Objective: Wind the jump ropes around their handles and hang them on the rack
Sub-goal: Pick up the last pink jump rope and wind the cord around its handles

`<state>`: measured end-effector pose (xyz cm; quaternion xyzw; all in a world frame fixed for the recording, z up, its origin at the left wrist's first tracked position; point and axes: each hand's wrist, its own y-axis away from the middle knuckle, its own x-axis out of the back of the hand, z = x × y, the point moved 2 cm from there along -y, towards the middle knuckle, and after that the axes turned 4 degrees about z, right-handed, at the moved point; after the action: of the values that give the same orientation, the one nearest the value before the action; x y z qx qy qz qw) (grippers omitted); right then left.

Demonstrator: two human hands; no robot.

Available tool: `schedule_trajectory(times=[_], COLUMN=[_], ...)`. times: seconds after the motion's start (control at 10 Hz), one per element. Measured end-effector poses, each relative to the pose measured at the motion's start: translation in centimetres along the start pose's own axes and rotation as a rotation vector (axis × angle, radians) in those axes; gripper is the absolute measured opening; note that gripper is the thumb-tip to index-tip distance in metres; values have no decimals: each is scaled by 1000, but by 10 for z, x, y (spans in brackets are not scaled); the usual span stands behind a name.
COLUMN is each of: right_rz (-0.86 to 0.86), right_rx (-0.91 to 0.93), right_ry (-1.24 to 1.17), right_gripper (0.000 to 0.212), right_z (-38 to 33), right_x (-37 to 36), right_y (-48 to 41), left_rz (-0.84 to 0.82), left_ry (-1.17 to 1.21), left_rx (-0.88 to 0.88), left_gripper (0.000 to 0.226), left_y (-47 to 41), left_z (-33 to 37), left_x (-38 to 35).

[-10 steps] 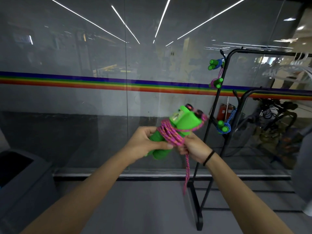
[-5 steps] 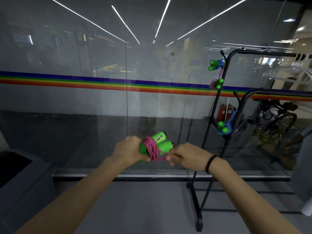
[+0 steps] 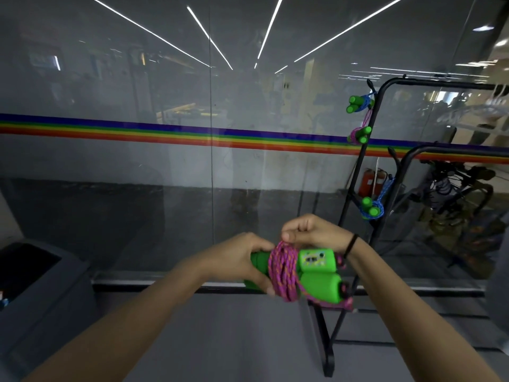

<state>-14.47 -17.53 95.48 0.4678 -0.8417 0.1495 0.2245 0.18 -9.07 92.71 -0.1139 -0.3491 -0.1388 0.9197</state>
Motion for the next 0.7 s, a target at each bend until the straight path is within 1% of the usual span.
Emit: schedule_trajectory(times=[0.1,0.2,0.3,0.4,0.5,0.6,0.7], right_rz=[563,114,287,323,374,469,611], right_rx=[-193,234,92,26,12,36,74], right_ry=[244,-165,-86,-14,205,494,579], right_gripper=[54,38,27,33,27,20,12], right_z=[7,-1,32,30,25,17,9], right_x=[5,-14,-11,-22,-26,-27,-25], right_y=[12,14,7,1,-1,1,7], left_rz=[43,80,223,411,503,573,599], left_ry=[352,599,744,866,934,849,743], left_rx=[-8,-24,27,166,323,430,441], left_gripper=[35,37,36,24,16,10,10], left_y=[1,2,3,-1,-4,-3,1], left_z=[7,6,4,0,-2,-6,-9], left_x=[-10,-16,-15,-12,-13,-13,-12])
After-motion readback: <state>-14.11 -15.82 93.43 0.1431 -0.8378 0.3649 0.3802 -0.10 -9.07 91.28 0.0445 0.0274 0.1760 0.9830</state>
